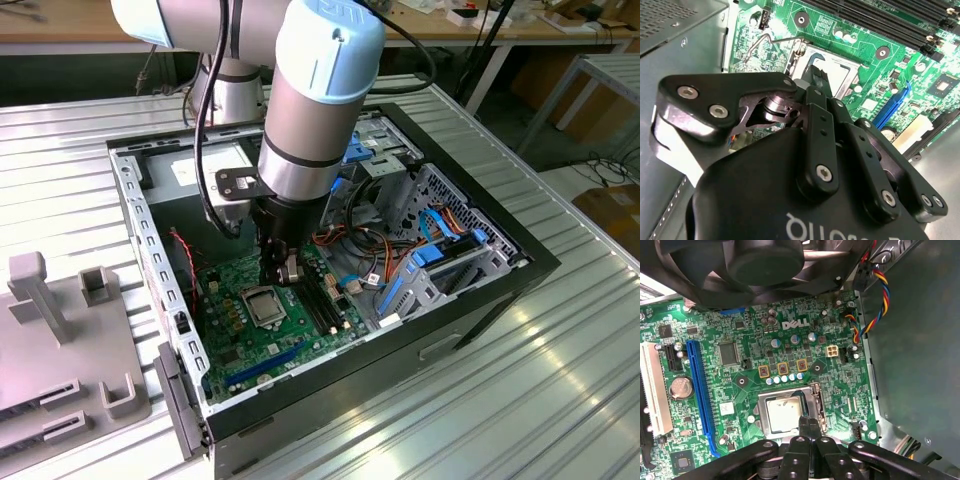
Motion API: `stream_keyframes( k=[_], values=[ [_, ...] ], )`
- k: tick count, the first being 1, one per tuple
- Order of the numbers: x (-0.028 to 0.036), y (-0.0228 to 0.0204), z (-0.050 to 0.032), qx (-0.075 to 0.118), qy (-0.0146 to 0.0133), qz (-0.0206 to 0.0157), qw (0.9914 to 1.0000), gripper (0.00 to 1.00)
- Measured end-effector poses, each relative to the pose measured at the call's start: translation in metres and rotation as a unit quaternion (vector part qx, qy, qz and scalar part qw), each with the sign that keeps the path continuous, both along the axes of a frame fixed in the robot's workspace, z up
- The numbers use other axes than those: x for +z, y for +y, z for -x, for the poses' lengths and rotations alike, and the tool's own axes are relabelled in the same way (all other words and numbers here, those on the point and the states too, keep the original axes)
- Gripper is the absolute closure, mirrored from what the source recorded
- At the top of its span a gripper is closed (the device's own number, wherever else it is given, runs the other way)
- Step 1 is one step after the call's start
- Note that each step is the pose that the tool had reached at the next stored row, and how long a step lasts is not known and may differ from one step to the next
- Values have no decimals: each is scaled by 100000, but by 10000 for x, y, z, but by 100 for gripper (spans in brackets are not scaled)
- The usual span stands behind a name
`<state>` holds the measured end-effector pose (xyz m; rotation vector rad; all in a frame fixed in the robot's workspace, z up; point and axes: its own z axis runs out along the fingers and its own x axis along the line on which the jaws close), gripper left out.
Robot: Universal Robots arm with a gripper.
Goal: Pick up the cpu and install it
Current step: 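Install the first cpu locking lever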
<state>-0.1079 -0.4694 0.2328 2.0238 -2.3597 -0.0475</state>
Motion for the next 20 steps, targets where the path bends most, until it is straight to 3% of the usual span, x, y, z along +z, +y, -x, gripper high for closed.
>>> stream_keyframes(
  k=[8, 10, 13, 20],
  values=[
    [-1, 0, -7, 7, 0, -2, 100000, 89],
    [-4, 2, -41, 10, -5, -4, 100000, 89],
    [-10, 14, -182, 4, 0, -21, 100000, 89],
    [-11, 117, -270, 52, -1, -26, 100000, 89]
  ],
)
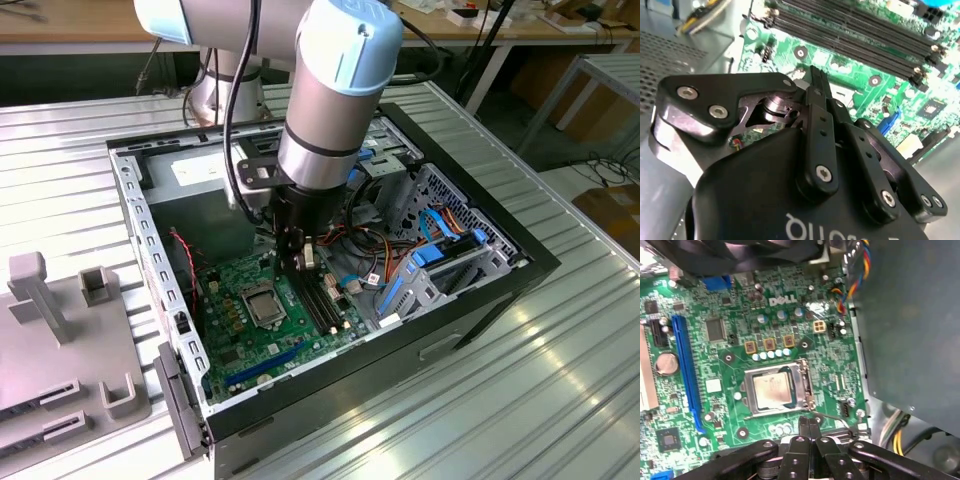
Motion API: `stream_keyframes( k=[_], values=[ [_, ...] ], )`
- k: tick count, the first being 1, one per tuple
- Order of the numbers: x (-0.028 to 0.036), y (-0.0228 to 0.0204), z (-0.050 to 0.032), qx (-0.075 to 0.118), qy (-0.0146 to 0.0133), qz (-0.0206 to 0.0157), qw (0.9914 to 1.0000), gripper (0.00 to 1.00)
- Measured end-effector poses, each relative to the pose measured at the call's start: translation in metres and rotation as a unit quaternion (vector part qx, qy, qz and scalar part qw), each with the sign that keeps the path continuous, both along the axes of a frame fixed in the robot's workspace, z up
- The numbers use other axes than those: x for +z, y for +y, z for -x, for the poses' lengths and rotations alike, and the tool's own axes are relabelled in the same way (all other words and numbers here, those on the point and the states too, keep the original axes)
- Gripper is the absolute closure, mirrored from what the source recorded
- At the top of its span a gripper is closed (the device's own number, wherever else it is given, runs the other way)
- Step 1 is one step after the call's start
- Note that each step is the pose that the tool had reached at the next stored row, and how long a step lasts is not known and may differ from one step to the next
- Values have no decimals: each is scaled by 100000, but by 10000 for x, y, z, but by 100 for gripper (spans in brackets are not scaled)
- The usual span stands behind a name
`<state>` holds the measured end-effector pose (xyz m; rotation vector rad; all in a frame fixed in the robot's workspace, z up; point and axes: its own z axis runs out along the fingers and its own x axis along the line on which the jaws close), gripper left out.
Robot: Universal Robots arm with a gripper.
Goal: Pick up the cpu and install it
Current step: 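Install the first cpu locking lever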
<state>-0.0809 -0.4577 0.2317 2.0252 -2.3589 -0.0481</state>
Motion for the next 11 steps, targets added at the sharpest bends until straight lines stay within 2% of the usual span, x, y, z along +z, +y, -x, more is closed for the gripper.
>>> stream_keyframes(
  k=[5, 9, 11],
  values=[
    [0, 46, -128, 47, 2, 2, 100000, 89],
    [0, 144, -137, 74, 2, 4, 100000, 89],
    [-1, 211, -148, 93, -2, -5, 100000, 89]
  ],
)
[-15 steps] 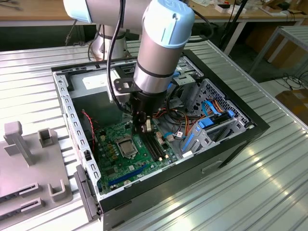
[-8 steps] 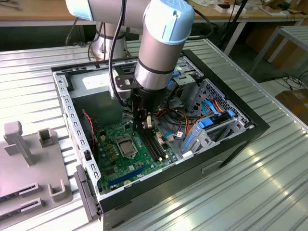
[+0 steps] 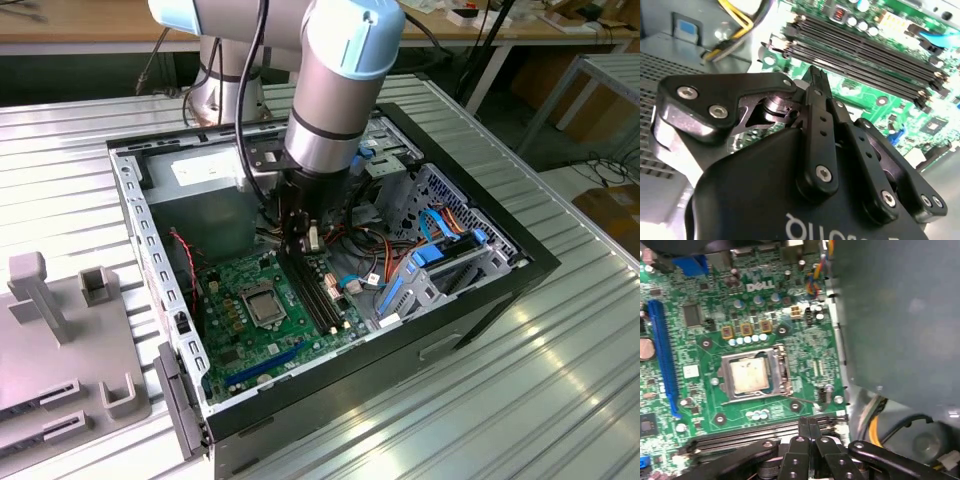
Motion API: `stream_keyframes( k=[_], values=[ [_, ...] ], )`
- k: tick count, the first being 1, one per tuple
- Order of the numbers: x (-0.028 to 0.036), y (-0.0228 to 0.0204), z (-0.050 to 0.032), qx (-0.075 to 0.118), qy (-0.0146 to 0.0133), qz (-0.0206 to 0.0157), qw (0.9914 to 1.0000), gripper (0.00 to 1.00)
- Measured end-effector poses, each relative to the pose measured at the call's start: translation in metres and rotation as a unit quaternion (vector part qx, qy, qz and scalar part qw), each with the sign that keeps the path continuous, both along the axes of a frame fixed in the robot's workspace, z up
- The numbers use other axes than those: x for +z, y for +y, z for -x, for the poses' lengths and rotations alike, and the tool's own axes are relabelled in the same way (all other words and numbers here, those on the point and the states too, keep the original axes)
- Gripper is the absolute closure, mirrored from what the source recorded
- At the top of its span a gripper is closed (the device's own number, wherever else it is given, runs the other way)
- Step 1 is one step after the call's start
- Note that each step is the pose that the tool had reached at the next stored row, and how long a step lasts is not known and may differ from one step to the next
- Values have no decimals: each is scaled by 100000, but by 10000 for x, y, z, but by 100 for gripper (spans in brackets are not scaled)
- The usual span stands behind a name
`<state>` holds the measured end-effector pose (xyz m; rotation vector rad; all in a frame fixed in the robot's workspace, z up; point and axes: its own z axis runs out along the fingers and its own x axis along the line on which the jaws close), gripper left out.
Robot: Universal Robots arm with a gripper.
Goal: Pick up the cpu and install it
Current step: 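Install the first cpu locking lever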
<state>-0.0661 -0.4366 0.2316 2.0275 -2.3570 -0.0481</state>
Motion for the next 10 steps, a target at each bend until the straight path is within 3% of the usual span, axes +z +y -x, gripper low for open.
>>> stream_keyframes(
  k=[3, 6, 9, 10],
  values=[
    [0, 89, -17, 25, 0, 3, 100000, 89],
    [11, 145, -17, 25, 2, 12, 100000, 89],
    [38, 155, -13, 19, -8, 67, 100000, 89],
    [42, 156, -10, 19, 0, 256, 100000, 89]
  ],
)
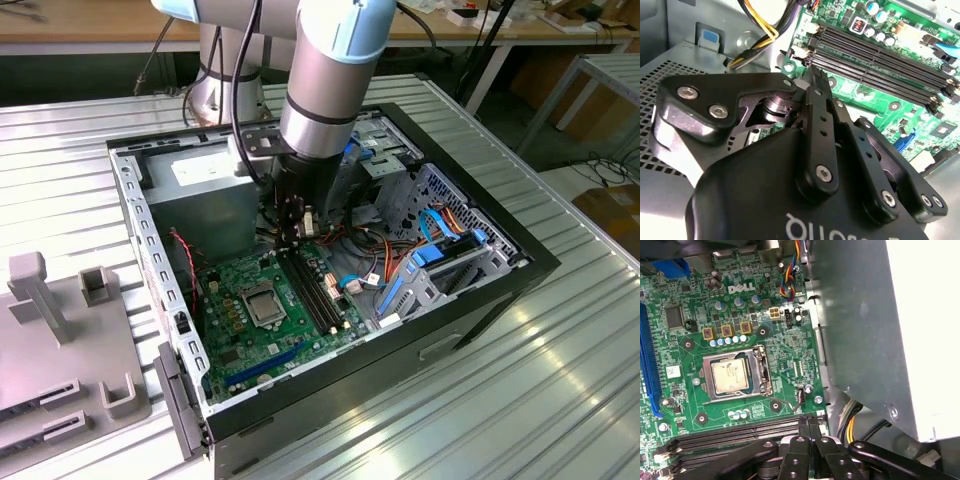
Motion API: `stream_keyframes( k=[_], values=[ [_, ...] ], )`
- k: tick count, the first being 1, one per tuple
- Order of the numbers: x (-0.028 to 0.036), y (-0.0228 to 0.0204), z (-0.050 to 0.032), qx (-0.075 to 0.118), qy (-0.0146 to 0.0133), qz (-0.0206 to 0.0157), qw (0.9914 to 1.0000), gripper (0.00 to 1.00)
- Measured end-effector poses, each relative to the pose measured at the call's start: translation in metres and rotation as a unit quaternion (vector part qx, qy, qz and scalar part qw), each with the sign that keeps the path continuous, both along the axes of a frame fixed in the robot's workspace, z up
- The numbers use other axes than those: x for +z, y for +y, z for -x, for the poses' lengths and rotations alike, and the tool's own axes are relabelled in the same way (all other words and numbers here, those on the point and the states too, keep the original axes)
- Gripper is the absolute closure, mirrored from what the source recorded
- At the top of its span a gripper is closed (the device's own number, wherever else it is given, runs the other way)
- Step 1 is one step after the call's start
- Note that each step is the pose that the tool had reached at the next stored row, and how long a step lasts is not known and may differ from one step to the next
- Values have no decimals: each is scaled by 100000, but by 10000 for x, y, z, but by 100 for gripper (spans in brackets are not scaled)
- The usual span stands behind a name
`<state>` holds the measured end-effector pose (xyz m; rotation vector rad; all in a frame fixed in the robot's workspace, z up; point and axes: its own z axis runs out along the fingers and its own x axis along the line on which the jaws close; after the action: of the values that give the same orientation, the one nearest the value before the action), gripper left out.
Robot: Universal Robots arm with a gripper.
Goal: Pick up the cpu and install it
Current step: 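Install the first cpu locking lever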
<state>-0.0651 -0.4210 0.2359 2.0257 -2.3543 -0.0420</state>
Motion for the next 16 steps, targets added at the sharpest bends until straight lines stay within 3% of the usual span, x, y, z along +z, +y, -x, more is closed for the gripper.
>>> stream_keyframes(
  k=[4, 7, 9, 12, 16],
  values=[
    [36, 9, 6, 6, 3, 381, 99999, 89],
    [55, 12, 24, 10, 2, 289, 100000, 89],
    [65, 9, 30, 14, -3, -58, 100000, 89],
    [70, 1, 34, 9, -1, -1169, 99993, 89],
    [86, -3, 46, 6, 3, -1545, 99988, 89]
  ],
)
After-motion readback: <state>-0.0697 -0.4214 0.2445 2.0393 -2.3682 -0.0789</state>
